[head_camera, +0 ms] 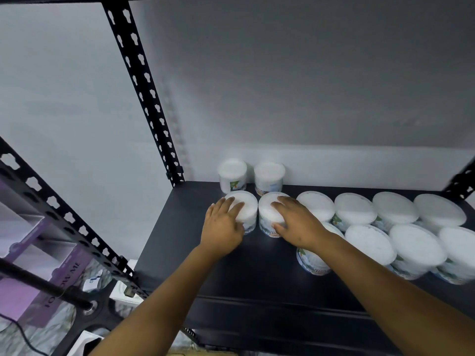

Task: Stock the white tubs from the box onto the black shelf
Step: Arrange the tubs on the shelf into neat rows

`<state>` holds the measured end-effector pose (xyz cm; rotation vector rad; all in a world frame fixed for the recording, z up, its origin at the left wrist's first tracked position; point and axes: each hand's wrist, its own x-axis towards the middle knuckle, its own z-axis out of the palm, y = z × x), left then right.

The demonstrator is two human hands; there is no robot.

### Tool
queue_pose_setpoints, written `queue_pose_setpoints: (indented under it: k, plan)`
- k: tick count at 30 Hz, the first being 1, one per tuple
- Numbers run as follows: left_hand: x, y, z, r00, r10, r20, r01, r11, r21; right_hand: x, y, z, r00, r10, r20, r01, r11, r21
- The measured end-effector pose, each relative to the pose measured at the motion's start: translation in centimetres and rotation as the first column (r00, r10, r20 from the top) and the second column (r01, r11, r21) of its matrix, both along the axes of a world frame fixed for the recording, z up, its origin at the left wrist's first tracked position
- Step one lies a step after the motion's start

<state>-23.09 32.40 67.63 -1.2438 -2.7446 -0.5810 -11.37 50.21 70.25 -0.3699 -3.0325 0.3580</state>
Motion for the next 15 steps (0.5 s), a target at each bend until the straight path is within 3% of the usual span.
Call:
queue_pose_setpoints:
  k: [4, 9, 15]
  plan:
    - [0.02, 0.20, -0.05, 0.999, 0.043, -0.021, -0.043, 0.999, -0.009, 0.01, 0.00, 0.04, 1.000, 0.001, 0.004, -0.001, 1.000, -0.004]
    - [-0.67, -0.65, 0.22, 0.996, -0.079, 0.047, 0.080, 0.997, -0.013, -0.04, 0.03, 0.03, 1.000, 0.001, 0.007, -0.001, 1.000, -0.005]
    - [-0.18, -0.28, 0.20, 1.000, 0.000, 0.004, 0.000, 0.999, 0.032, 0.00, -0.01, 0.27, 1.000, 0.001, 0.004, -0.001, 1.000, -0.009]
